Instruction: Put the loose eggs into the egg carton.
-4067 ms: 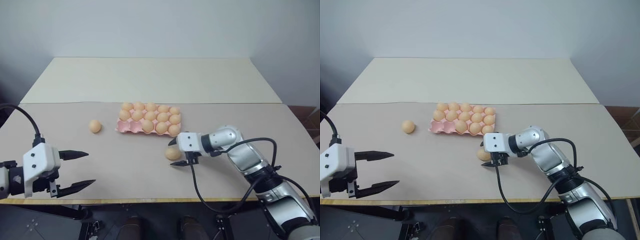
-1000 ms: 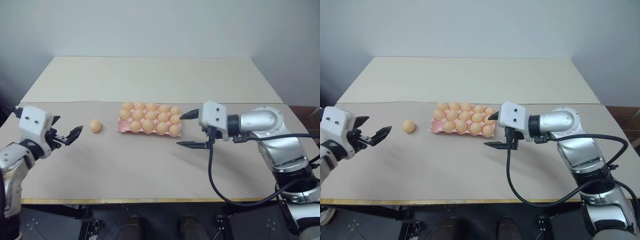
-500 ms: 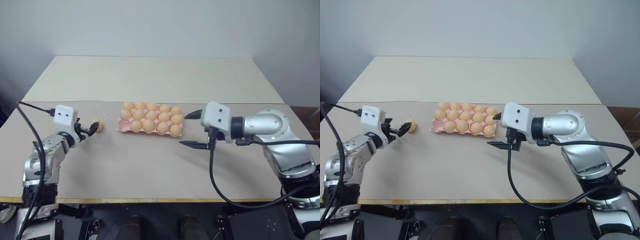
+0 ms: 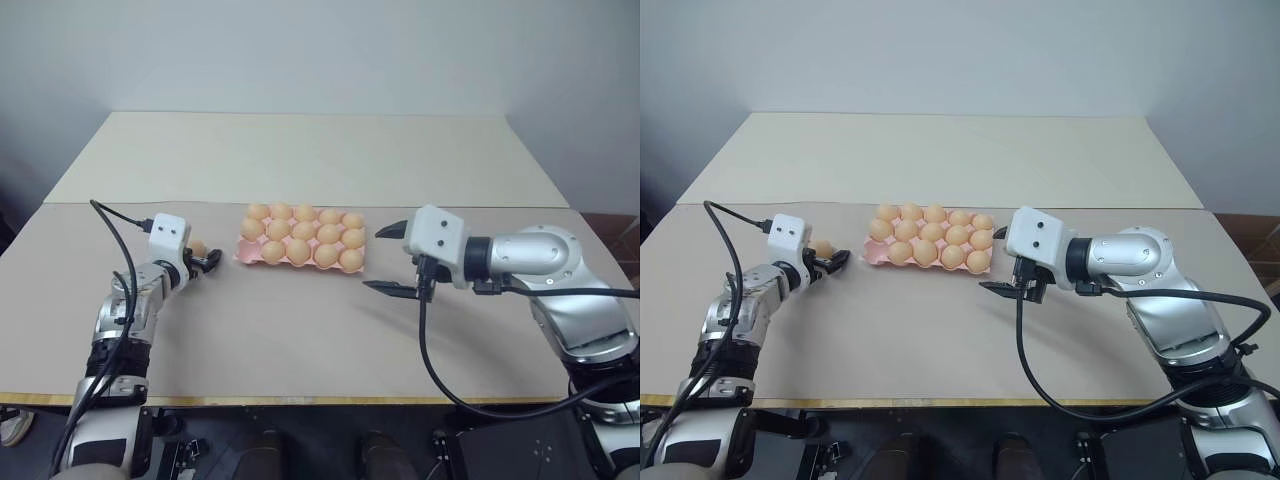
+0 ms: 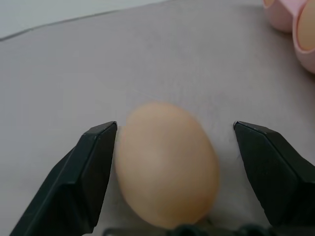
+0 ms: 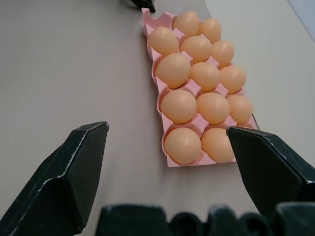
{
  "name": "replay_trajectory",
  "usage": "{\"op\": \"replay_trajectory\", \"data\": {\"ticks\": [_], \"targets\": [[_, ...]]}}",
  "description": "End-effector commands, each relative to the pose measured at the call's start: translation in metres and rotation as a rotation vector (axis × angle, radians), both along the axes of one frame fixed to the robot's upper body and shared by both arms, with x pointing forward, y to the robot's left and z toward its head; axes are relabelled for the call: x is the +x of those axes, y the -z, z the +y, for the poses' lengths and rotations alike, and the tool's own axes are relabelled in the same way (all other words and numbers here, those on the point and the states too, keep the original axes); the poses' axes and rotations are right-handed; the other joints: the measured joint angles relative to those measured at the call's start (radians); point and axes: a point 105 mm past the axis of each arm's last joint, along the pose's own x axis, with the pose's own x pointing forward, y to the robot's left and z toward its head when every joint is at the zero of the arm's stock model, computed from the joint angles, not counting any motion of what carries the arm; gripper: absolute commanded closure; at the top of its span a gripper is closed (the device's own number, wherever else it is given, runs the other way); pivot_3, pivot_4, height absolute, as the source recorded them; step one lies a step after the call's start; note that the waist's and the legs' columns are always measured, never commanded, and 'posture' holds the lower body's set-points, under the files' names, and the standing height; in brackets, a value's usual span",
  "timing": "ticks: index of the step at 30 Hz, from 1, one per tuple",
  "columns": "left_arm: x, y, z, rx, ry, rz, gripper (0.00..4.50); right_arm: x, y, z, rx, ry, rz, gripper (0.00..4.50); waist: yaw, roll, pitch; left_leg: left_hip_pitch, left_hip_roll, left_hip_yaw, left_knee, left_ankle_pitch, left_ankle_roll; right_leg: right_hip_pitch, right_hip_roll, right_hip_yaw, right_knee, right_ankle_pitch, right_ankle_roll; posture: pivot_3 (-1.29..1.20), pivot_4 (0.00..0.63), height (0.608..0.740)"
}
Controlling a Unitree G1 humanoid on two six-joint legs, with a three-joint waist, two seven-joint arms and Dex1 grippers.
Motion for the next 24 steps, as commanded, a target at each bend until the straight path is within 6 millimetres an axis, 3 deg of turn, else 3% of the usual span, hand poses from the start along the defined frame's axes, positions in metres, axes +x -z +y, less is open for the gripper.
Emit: {"op": "replay_trajectory", "data": {"ticks": [1, 5, 10, 16, 24], "targets": [[-0.001, -0.007, 0.006, 0.031, -0.017, -0.008, 1.6, -0.002, -0.01, -0.003, 0.008, 0.016, -0.053, 0.0, -0.001, 0.0, 0.0, 0.0, 0.0, 0.0, 0.0, 0.0, 0.0, 0.0, 0.0, 0.0, 0.0, 0.0, 0.0, 0.0, 0.15, 0.74], [-0.002, -0.007, 0.008, 0.025, -0.031, -0.009, 2.65, 0.0, -0.01, -0.003, 0.015, 0.024, -0.06, 0.0, -0.001, 0.0, 0.0, 0.0, 0.0, 0.0, 0.0, 0.0, 0.0, 0.0, 0.0, 0.0, 0.0, 0.0, 0.0, 0.0, 0.15, 0.74], [-0.002, -0.017, 0.004, 0.094, -0.001, -0.054, 2.69, 0.002, -0.011, -0.001, 0.021, 0.026, -0.068, 0.0, -0.001, 0.0, 0.0, 0.0, 0.0, 0.0, 0.0, 0.0, 0.0, 0.0, 0.0, 0.0, 0.0, 0.0, 0.0, 0.0, 0.15, 0.74], [-0.007, -0.065, -0.035, 0.051, 0.21, -0.344, 2.69, 0.001, -0.014, -0.004, 0.025, 0.044, -0.082, 0.0, 0.004, 0.0, 0.0, -0.001, 0.0, 0.0, 0.0, 0.0, 0.0, 0.0, -0.001, 0.0, 0.0, 0.0, 0.0, 0.0, 0.15, 0.74], [-0.014, -0.067, -0.075, 0.043, 0.418, -0.368, 2.69, -0.001, -0.016, -0.01, 0.024, 0.078, -0.093, 0.0, 0.007, 0.0, 0.0, 0.0, 0.0, 0.0, 0.001, 0.0, 0.0, 0.0, 0.0, 0.0, 0.0, 0.0, 0.0, 0.0, 0.15, 0.74]]}}
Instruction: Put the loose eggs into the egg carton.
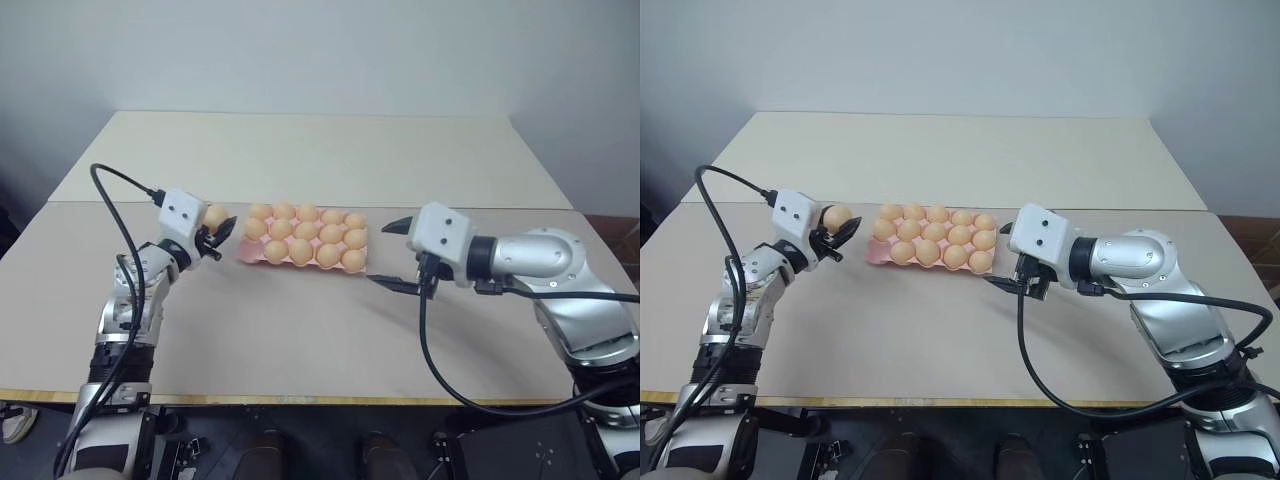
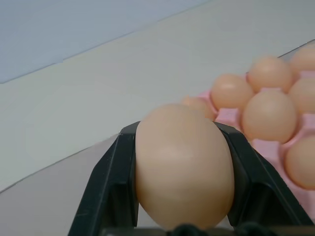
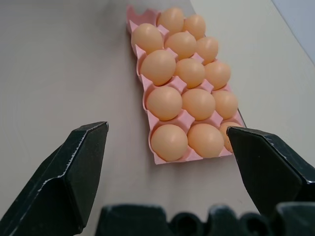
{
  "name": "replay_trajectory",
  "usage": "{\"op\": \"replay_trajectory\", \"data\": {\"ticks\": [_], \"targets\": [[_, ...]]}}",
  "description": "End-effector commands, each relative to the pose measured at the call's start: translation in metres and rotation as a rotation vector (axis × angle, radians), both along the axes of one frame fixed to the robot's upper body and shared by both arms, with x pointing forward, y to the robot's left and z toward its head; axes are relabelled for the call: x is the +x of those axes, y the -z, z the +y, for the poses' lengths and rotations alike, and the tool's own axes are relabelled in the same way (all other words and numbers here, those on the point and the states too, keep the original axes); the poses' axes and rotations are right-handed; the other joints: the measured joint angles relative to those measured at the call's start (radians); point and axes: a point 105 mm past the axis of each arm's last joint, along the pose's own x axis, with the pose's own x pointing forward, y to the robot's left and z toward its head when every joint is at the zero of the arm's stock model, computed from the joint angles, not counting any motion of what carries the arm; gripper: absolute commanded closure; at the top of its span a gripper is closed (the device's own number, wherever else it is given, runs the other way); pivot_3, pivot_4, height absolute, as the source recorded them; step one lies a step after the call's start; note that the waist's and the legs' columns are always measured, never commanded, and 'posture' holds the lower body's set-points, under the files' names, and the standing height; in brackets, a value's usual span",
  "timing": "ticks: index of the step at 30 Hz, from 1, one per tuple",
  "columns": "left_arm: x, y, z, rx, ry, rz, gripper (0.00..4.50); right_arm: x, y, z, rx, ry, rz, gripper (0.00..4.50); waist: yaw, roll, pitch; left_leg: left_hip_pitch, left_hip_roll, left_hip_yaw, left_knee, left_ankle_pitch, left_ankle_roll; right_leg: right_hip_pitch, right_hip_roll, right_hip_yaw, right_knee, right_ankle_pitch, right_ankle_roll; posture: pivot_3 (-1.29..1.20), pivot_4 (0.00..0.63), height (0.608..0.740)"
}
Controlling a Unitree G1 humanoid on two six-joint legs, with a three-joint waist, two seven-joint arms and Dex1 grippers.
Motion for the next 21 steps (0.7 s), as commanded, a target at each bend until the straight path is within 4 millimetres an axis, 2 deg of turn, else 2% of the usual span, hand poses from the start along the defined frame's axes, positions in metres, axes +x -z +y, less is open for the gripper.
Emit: {"op": "replay_trajectory", "data": {"ticks": [1, 7, 9, 15, 21], "targets": [[-0.004, -0.005, -0.019, 0.039, 0.096, -0.022, 2.69, -0.004, -0.012, -0.004, 0.007, 0.017, -0.053, 0.0, 0.0, 0.0, 0.0, 0.0, 0.0, 0.0, 0.0, 0.0, 0.0, 0.0, 0.0, 0.0, 0.0, 0.0, 0.0, 0.0, 0.15, 0.74], [-0.005, 0.008, -0.024, 0.095, 0.125, 0.013, 2.69, -0.006, -0.011, -0.006, 0.007, 0.032, -0.052, 0.0, -0.001, 0.0, 0.0, 0.0, 0.0, 0.0, 0.0, 0.0, 0.0, 0.0, 0.0, 0.0, 0.0, 0.0, 0.0, 0.0, 0.15, 0.74], [-0.007, 0.009, -0.025, 0.102, 0.147, 0.008, 1.96, -0.006, -0.01, -0.007, 0.005, 0.036, -0.054, 0.0, -0.001, 0.0, 0.0, 0.0, 0.0, 0.0, 0.0, 0.0, 0.0, 0.0, 0.001, 0.0, 0.0, 0.0, 0.0, 0.0, 0.15, 0.74], [-0.005, 0.007, -0.022, 0.104, 0.121, -0.037, 0.18, -0.005, -0.01, -0.007, 0.006, 0.034, -0.057, 0.0, -0.001, 0.0, 0.0, 0.0, 0.0, 0.0, 0.001, 0.0, 0.0, 0.0, 0.0, 0.0, 0.0, 0.0, 0.0, 0.0, 0.15, 0.74], [-0.02, -0.005, -0.025, 0.067, 0.2, -0.1, 0.18, -0.003, -0.009, -0.007, 0.006, 0.035, -0.061, 0.0, -0.003, 0.0, 0.0, 0.0, 0.0, 0.0, 0.001, 0.0, 0.0, 0.0, 0.0, 0.0, 0.0, 0.0, 0.0, 0.0, 0.15, 0.74]]}}
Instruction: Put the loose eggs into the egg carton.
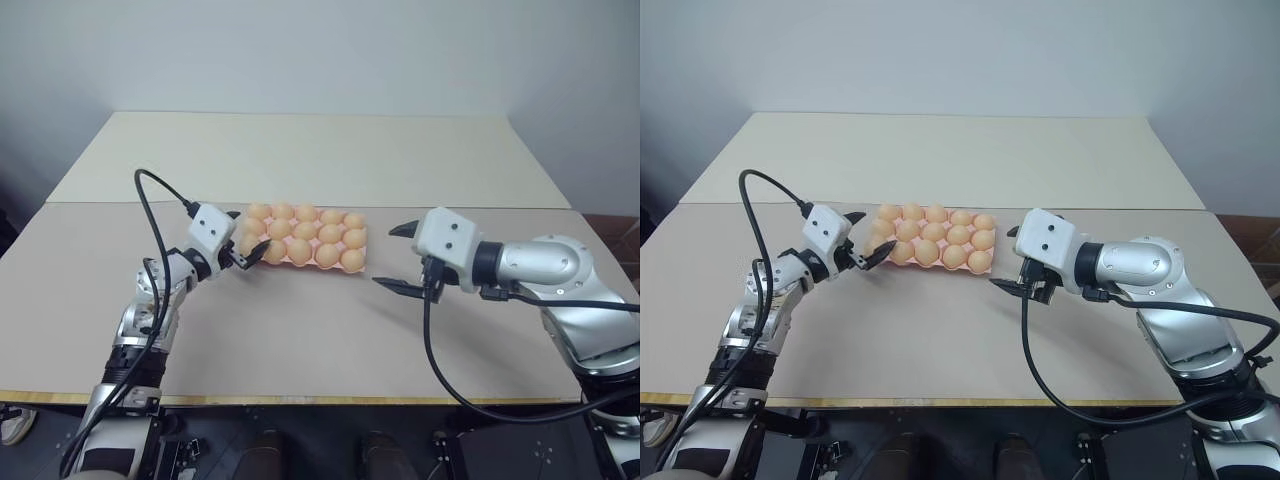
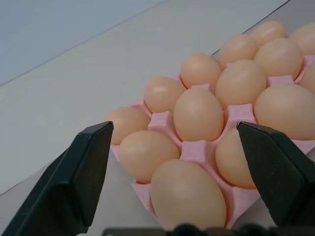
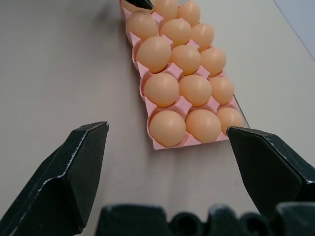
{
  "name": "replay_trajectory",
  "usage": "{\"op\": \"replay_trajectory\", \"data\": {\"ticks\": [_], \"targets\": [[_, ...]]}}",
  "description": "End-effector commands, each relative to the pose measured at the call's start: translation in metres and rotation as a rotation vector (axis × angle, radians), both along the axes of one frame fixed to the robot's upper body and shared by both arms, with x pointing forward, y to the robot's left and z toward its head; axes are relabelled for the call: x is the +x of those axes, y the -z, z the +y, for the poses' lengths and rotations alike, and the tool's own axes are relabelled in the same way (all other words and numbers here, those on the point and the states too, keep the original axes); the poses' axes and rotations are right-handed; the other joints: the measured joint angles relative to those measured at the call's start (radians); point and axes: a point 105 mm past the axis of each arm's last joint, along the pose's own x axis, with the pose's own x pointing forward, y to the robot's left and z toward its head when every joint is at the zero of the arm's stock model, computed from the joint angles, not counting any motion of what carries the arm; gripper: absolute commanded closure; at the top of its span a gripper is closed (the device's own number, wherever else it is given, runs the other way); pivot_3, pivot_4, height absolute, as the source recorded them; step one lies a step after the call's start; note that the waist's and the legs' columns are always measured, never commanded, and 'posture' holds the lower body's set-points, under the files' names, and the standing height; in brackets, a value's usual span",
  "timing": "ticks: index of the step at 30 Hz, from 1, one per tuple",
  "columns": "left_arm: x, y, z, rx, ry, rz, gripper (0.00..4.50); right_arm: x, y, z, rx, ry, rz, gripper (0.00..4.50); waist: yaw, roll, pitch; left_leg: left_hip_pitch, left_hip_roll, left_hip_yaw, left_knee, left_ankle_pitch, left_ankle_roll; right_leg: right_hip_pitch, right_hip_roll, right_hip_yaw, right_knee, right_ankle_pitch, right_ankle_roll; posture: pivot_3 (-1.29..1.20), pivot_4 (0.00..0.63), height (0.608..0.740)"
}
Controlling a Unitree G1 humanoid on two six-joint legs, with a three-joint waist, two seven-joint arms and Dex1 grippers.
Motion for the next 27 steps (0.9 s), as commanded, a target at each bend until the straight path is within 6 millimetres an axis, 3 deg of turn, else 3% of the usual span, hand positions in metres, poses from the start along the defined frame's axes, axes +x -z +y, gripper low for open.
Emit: {"op": "replay_trajectory", "data": {"ticks": [1, 5, 8, 10, 14, 20, 27], "targets": [[-0.014, -0.022, 0.001, -0.015, 0.057, -0.093, 0.18, -0.001, -0.016, -0.002, 0.008, 0.0, -0.073, 0.0, -0.004, 0.0, 0.0, 0.0, 0.0, 0.0, 0.0, 0.0, 0.0, 0.0, 0.0, 0.0, 0.0, 0.0, 0.0, 0.0, 0.15, 0.74], [-0.043, -0.036, 0.002, -0.036, 0.167, -0.106, 0.18, 0.0, -0.016, -0.005, 0.005, 0.005, -0.074, 0.0, -0.007, 0.0, 0.0, 0.0, 0.001, 0.0, 0.0, 0.0, 0.0, 0.0, 0.0, 0.0, 0.0, 0.0, 0.0, 0.0, 0.15, 0.74], [-0.08, -0.051, 0.007, -0.015, 0.288, -0.081, 0.18, 0.0, -0.016, -0.011, -0.006, 0.01, -0.066, 0.0, -0.01, 0.0, 0.0, 0.0, 0.002, 0.0, 0.0, 0.0, 0.0, 0.0, 0.0, 0.0, 0.0, 0.0, 0.0, 0.0, 0.15, 0.74], [-0.094, -0.054, 0.012, 0.014, 0.316, -0.054, 0.18, -0.001, -0.016, -0.015, -0.011, 0.007, -0.059, 0.0, -0.01, 0.0, 0.0, 0.0, 0.002, 0.0, -0.001, 0.0, 0.0, 0.0, 0.0, 0.001, 0.0, 0.0, 0.0, 0.0, 0.15, 0.74], [-0.127, -0.059, 0.036, 0.147, 0.321, 0.023, 0.18, -0.001, -0.021, -0.038, -0.031, 0.034, -0.034, 0.0, -0.006, 0.001, 0.0, 0.002, 0.002, 0.0, 0.0, 0.0, 0.0, 0.002, 0.0, 0.0, 0.0, 0.0, 0.0, 0.0, 0.15, 0.74], [-0.153, -0.069, 0.066, 0.245, 0.24, 0.083, 0.18, -0.011, -0.025, -0.067, -0.064, 0.021, 0.014, 0.0, -0.005, 0.001, 0.0, 0.002, 0.002, 0.0, -0.001, 0.0, 0.0, 0.002, 0.0, 0.0, -0.002, 0.0, 0.0, 0.0, 0.15, 0.74], [-0.183, -0.088, 0.086, 0.328, 0.17, 0.112, 0.18, -0.027, -0.035, -0.083, -0.071, -0.041, 0.094, 0.0, -0.009, 0.001, 0.0, 0.003, 0.003, 0.002, -0.001, -0.001, 0.001, 0.002, 0.001, 0.001, -0.002, 0.0, 0.0, 0.0, 0.15, 0.74]]}}
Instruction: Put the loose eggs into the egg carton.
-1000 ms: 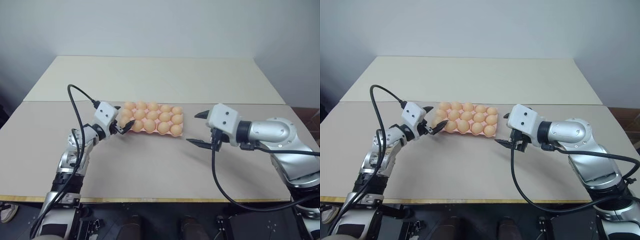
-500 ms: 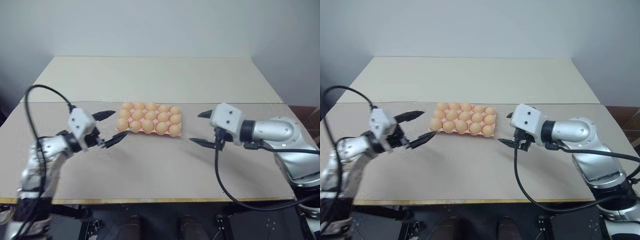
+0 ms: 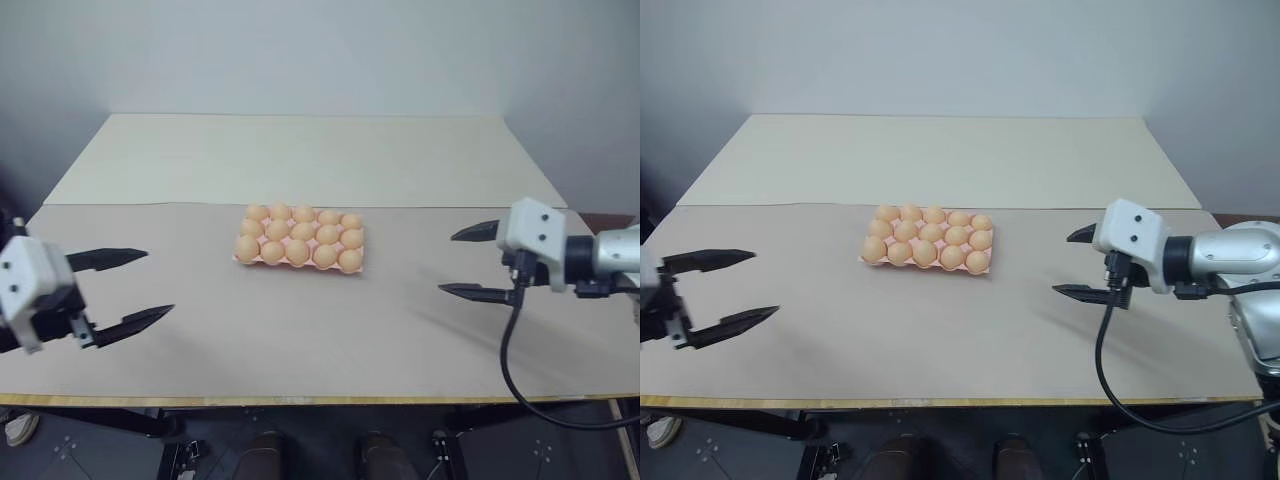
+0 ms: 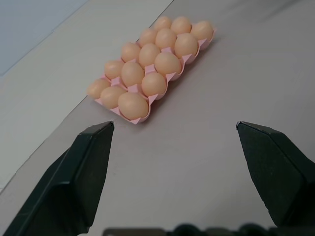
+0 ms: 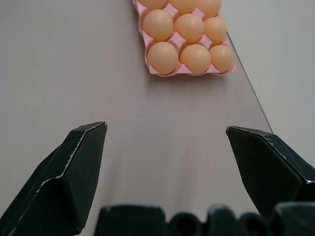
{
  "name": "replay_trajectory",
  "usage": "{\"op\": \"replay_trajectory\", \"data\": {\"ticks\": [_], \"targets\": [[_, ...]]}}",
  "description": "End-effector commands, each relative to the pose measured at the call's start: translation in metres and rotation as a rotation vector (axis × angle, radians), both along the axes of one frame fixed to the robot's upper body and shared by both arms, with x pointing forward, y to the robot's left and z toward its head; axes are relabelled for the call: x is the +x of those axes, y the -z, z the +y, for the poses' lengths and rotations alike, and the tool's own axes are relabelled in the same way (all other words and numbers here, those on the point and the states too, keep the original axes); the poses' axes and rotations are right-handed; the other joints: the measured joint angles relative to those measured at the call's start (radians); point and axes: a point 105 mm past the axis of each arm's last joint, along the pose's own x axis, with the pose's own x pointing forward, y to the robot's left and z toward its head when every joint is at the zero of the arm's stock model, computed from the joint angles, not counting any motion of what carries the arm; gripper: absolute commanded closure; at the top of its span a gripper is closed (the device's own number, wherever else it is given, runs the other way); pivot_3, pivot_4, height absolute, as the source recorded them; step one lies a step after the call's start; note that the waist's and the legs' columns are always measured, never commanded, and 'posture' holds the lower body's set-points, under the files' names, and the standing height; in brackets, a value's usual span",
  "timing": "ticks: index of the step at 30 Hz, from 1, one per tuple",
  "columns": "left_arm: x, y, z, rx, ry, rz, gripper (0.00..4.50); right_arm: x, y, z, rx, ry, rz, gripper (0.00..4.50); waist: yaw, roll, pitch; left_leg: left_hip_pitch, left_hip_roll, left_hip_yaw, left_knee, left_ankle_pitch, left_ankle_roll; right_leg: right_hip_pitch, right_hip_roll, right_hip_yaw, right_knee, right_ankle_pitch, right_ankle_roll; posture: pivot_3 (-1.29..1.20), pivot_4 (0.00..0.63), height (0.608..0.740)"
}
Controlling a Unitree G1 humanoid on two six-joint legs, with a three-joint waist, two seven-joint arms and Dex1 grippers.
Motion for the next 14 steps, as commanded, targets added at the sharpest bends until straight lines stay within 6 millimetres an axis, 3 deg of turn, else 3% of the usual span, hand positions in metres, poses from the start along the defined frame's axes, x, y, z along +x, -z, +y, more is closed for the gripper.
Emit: {"op": "replay_trajectory", "data": {"ticks": [1, 6, 14], "targets": [[-0.015, -0.018, -0.001, 0.037, 0.002, -0.035, 0.18, -0.009, -0.017, -0.006, -0.003, -0.051, -0.02, 0.0, 0.001, 0.0, 0.0, 0.001, 0.0, 0.0, 0.0, 0.0, 0.0, 0.001, 0.0, 0.0, 0.0, 0.0, 0.0, 0.0, 0.15, 0.74], [-0.026, -0.022, 0.0, 0.043, -0.019, -0.008, 0.18, -0.013, -0.015, -0.01, -0.037, -0.086, 0.002, 0.0, 0.001, 0.0, 0.0, 0.001, 0.001, 0.0, 0.0, 0.0, 0.0, 0.001, 0.0, 0.0, 0.0, 0.0, 0.0, 0.0, 0.15, 0.74], [-0.027, -0.024, -0.001, 0.053, -0.04, 0.014, 0.18, -0.008, -0.015, -0.008, -0.044, -0.084, -0.016, 0.0, 0.001, 0.0, 0.0, 0.001, 0.0, 0.001, 0.0, 0.0, 0.0, 0.001, 0.0, 0.0, 0.0, 0.0, 0.0, 0.0, 0.15, 0.74]]}}
